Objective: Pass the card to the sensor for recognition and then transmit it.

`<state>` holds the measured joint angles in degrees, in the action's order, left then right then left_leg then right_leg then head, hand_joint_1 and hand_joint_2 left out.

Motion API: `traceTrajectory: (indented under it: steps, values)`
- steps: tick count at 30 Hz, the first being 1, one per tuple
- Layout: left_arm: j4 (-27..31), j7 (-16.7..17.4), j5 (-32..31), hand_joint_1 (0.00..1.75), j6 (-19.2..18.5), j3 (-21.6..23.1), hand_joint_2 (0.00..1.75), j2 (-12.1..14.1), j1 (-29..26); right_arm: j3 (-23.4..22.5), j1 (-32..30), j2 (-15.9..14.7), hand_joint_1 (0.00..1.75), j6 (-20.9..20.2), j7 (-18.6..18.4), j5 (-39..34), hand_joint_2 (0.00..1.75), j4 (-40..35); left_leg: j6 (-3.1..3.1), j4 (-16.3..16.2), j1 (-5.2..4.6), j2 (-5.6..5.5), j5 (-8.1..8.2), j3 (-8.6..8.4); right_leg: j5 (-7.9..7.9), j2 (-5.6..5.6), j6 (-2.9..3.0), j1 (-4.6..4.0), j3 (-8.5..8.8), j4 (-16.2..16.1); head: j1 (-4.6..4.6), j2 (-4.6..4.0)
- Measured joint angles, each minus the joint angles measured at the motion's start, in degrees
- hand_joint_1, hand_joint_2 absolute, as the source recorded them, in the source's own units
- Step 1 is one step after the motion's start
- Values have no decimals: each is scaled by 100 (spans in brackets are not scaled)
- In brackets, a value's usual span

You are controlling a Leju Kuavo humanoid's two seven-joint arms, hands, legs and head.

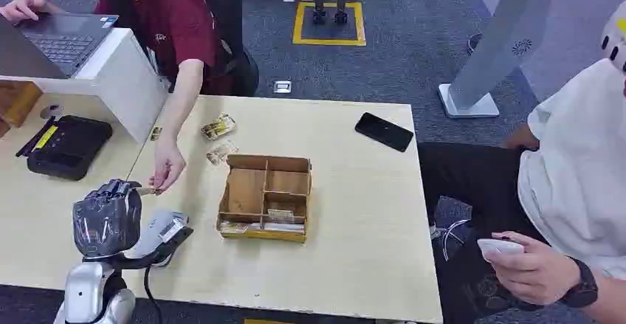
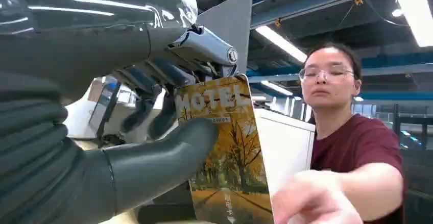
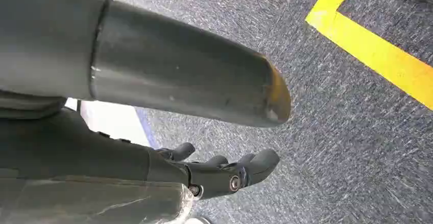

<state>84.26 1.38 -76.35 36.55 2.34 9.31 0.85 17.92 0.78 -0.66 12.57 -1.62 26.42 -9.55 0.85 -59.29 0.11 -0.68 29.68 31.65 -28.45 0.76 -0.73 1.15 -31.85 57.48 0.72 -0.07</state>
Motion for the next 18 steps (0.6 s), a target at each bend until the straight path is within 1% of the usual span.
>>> traceTrajectory:
  steps: [3,4,6,9,10,11,15,18]
  values:
    - [13,-35,298,175,-90,0,175,9,-6,0,0,0,0,2,0,-2,0,0,0,0,0,0,0,0,0,0,0,0,0,0,0,0]
    - [18,-75,521,175,-252,0,175,4,-3,0,1,0,0,4,0,-2,0,0,0,0,0,0,0,-1,0,0,0,0,0,0,0,0]
    - [50,-205,1368,175,-798,0,175,-39,-3,-2,3,0,0,13,-4,-11,0,0,0,0,0,0,0,-1,0,0,0,0,0,0,0,0]
    - [81,-219,2574,175,-1503,-2,175,-151,8,-2,2,0,0,46,-24,-24,0,0,1,0,-1,-1,-1,-1,0,-1,0,1,0,0,2,0]
    - [92,-223,2887,175,-1701,-2,175,-179,7,-4,3,0,0,70,-39,-33,0,0,0,0,0,-1,0,-1,0,0,0,0,1,0,0,0]
    - [98,-225,3127,175,-1808,-2,175,-210,8,-4,3,0,0,87,-44,-35,0,0,0,0,0,0,0,0,1,0,0,0,0,0,0,0]
    - [101,-171,3218,175,-1926,-90,175,-243,12,-4,-5,0,0,98,-48,-31,0,2,0,-1,0,1,0,-1,1,1,0,0,-1,0,0,0]
    - [101,-138,3307,175,-2096,-136,175,-251,13,-4,-3,0,0,101,-52,-17,0,7,0,0,0,-1,0,-1,0,0,0,0,-1,0,0,0]
